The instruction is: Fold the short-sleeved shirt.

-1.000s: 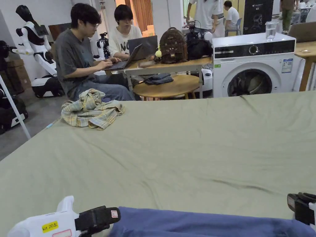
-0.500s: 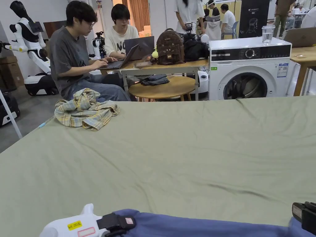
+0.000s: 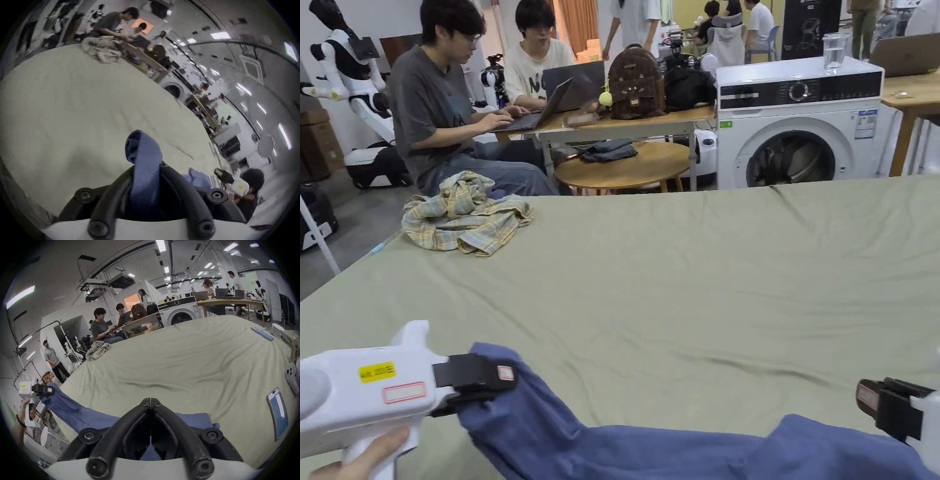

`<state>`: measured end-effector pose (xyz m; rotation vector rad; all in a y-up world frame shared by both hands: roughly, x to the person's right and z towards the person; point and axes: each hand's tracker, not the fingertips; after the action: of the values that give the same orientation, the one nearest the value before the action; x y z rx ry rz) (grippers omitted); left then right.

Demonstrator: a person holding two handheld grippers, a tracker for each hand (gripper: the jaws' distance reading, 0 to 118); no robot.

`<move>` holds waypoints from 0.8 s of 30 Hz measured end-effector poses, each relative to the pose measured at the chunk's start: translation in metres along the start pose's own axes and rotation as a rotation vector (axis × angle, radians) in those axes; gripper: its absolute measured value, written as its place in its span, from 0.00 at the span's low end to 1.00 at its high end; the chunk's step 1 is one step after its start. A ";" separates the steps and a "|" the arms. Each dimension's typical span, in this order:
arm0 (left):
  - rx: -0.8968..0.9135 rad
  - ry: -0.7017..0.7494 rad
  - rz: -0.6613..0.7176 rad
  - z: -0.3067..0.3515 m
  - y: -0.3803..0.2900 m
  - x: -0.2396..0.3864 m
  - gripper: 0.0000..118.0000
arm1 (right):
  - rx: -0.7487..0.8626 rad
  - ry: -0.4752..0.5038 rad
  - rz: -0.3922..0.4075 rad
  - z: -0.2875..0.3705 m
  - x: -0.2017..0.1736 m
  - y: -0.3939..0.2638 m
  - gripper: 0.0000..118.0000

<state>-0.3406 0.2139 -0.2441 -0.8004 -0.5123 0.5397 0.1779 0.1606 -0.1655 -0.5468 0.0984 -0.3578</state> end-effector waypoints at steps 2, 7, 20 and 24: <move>-0.059 -0.052 -0.046 -0.044 -0.017 0.029 0.03 | -0.001 -0.006 0.013 0.003 -0.002 -0.001 0.00; -0.232 0.049 -0.178 -0.164 -0.060 0.072 0.03 | 0.007 -0.014 0.017 0.022 0.005 -0.006 0.00; -0.194 -0.101 -0.153 -0.179 -0.075 0.068 0.00 | -0.001 -0.060 -0.001 0.033 0.031 -0.016 0.00; -0.357 -0.149 -0.100 -0.212 -0.098 0.050 0.00 | -0.006 -0.050 0.001 0.033 0.028 -0.018 0.00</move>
<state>-0.1489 0.0768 -0.2828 -1.0728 -0.7967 0.4220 0.2048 0.1522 -0.1282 -0.5610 0.0519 -0.3431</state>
